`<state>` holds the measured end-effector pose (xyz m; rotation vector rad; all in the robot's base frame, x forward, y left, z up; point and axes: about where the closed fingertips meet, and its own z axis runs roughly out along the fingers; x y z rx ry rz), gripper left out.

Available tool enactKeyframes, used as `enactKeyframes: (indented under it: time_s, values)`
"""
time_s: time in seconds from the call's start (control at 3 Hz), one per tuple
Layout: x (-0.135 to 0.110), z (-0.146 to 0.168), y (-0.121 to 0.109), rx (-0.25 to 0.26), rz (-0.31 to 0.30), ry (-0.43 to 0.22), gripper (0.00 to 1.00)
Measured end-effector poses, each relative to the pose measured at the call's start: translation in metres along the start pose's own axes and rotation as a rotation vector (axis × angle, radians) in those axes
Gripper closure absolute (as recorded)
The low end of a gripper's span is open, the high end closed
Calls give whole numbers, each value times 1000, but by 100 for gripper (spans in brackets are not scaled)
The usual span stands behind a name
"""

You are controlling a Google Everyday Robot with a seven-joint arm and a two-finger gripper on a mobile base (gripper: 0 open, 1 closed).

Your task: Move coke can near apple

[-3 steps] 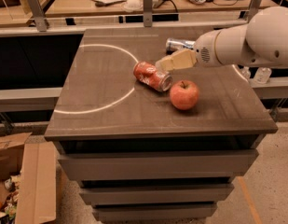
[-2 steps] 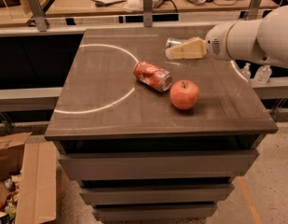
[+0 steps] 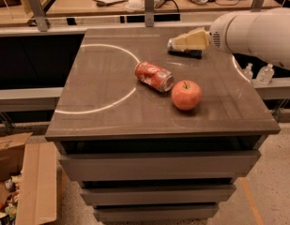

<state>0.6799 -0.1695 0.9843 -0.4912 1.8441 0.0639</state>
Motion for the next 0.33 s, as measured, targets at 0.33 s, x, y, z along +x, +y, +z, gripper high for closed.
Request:
enactKeyframes:
  time_s: [0.33]
  values:
    - [0, 0, 0, 0, 0, 0, 0]
